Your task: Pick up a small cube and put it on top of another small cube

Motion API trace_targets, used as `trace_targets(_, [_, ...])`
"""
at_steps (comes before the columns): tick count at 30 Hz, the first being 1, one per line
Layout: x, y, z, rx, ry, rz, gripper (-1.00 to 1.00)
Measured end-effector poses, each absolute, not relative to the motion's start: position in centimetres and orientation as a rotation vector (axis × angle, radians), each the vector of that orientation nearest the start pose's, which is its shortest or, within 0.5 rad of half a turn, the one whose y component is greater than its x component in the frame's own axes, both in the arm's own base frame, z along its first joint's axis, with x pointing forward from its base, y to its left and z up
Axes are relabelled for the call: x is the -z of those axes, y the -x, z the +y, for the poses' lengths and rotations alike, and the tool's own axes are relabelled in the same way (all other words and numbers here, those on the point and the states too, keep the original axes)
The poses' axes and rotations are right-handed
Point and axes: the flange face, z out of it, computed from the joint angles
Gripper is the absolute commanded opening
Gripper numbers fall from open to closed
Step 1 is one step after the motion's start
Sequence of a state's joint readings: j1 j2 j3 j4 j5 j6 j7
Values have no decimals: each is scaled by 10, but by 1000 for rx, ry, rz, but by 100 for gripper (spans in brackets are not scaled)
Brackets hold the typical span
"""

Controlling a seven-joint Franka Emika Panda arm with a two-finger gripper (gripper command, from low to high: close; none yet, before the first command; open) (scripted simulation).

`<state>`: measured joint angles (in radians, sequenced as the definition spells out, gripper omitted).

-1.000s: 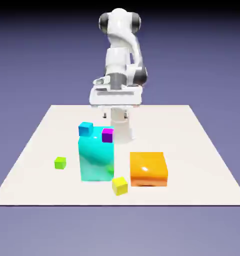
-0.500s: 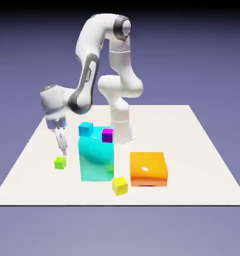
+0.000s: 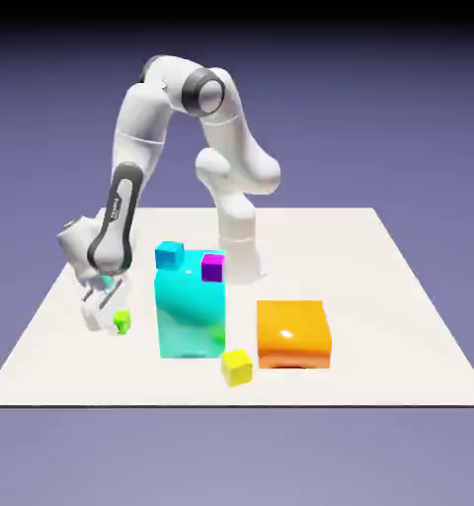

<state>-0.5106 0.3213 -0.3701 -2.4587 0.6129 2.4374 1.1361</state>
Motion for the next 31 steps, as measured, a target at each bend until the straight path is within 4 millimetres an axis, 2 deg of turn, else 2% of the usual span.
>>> trace_targets(2, [-183,-272,-354,-452,869,2808,-100])
trace_targets(3, [-192,-287,-351,-460,955,2765,-100])
trace_targets(7, [-219,-367,-306,-501,1431,2559,-100])
trace_targets(12, [-261,-448,-231,-522,1973,2229,-100])
trace_targets(15, [-278,-494,-150,-526,2355,1941,-100])
trace_targets(18, [-266,-509,-86,-532,2566,1764,-100])
trace_targets(21, [-251,-515,-24,-531,2747,1585,-100])
trace_targets(22, [-239,-512,-15,-536,2762,1582,-100])
trace_targets(24, [-238,-511,-14,-536,2762,1584,-100])
trace_targets(27, [-186,-500,-11,-536,2762,1584,-100])
trace_targets(28, [-171,-495,-10,-536,2762,1584,100])
trace_targets(30, [-171,-495,-10,-535,2765,1584,100])
trace_targets(31, [-188,-500,-11,-535,2765,1584,100])
